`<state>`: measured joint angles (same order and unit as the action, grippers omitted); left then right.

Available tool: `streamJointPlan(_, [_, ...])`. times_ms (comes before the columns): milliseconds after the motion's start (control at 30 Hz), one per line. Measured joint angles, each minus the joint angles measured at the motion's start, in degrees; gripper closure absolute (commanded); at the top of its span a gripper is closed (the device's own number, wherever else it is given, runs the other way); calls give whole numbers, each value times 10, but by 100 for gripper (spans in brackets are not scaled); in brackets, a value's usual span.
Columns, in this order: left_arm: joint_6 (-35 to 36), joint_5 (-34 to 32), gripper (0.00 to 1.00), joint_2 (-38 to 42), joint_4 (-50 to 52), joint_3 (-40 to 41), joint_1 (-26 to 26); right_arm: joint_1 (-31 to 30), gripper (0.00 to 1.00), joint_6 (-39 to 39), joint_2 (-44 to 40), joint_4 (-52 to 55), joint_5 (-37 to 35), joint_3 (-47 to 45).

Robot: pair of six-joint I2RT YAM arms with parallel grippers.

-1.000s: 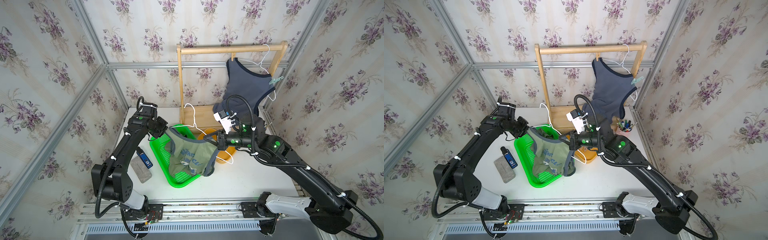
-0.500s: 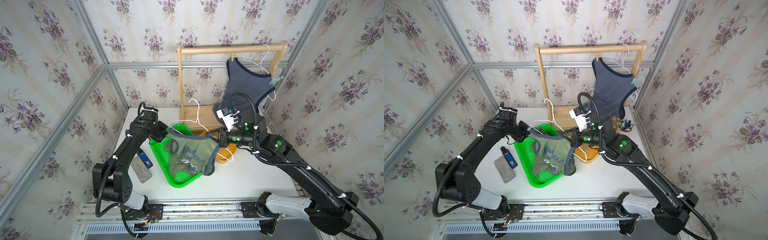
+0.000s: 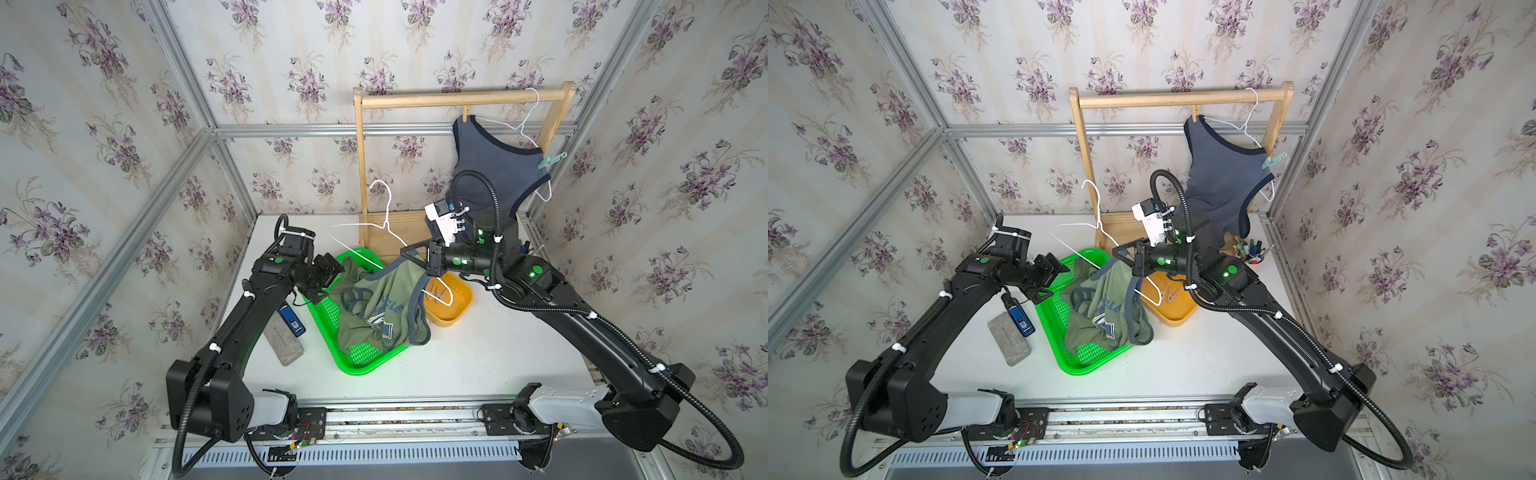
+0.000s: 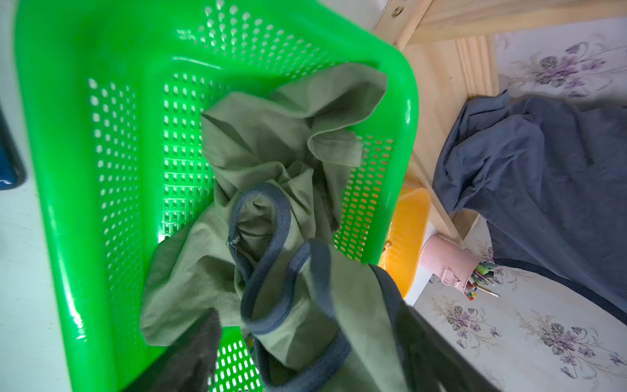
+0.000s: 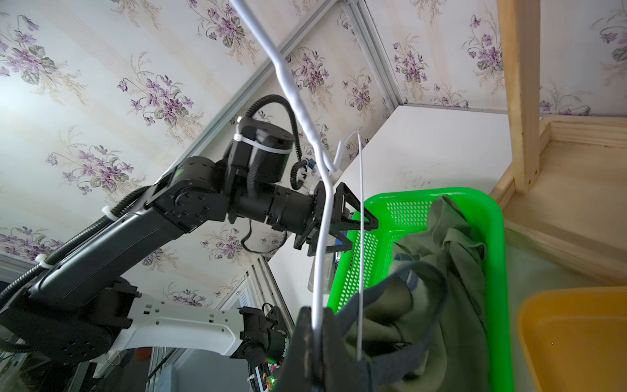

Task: Remove the clothespins securing tank tops to the hanger
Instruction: Remove the tank top from the hanger.

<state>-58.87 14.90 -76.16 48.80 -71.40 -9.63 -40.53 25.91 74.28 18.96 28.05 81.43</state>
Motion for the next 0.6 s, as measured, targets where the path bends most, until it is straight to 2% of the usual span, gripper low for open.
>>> streamJointPlan(267, [39,-85,8,44,92,-122,27,-2,100,-1,36,-20,22,0])
streamJointPlan(467, [37,-77,4,-31,102,-225,28,-19,100,-16,52,-23,26,-2])
streamJointPlan(600, [19,-62,4,-77,90,-267,28,-35,100,-22,57,-22,24,-2])
